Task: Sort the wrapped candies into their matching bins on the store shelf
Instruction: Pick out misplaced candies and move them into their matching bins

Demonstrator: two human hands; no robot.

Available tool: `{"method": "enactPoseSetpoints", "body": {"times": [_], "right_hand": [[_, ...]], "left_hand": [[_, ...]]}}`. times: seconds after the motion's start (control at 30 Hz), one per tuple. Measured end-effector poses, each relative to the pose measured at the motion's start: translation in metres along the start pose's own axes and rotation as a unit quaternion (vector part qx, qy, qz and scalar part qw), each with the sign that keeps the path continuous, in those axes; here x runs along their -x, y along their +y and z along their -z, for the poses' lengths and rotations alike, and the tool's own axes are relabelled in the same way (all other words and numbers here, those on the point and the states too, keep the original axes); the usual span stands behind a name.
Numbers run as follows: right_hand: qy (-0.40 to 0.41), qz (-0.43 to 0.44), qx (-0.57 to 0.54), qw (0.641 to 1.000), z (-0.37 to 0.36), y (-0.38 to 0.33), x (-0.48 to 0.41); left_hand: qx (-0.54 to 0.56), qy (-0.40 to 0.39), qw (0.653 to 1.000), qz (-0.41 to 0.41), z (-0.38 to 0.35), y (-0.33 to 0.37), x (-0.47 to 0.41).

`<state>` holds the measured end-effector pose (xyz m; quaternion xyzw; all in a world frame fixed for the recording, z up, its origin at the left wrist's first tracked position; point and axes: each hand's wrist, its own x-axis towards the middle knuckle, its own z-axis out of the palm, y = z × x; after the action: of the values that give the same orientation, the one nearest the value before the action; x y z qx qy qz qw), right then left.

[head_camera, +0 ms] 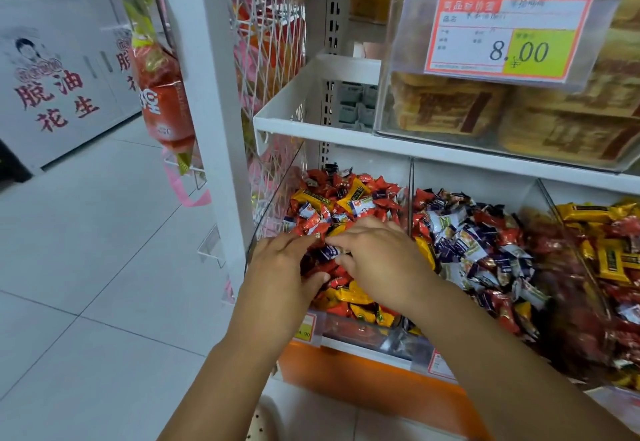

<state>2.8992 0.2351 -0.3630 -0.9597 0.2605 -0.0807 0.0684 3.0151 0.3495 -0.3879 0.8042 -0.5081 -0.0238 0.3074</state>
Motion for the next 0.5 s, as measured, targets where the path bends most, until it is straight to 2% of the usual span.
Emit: {"method": "enactPoseSetpoints", "body": {"times": [0.13,0.23,0.37,0.43,0.5], "right_hand": [[0.023,-0.004,0.016,1.000,-0.001,0.000,-0.004],[0.066,-0.023,-0.059,0.996,0.013,0.005,0.004],[0.174,-0.118,-0.075,0.975,0.055,0.036,0.027],[0.179,-0.179,-0.057,0.966,0.069,0.061,0.043],[0.160,-0.194,-0.038,0.967,0.073,0.076,0.057]], "left_hand": [[-0.001,-0.012,1.000,0.003,0.000,-0.003,-0.001],[-0.003,-0.013,1.000,0.002,0.000,-0.001,-0.004],[0.010,-0.012,1.000,-0.014,-0.001,0.004,-0.004],[0.020,-0.006,0.999,-0.030,-0.002,0.006,-0.003],[0.027,-0.004,0.998,-0.051,-0.004,0.009,-0.002]]}}
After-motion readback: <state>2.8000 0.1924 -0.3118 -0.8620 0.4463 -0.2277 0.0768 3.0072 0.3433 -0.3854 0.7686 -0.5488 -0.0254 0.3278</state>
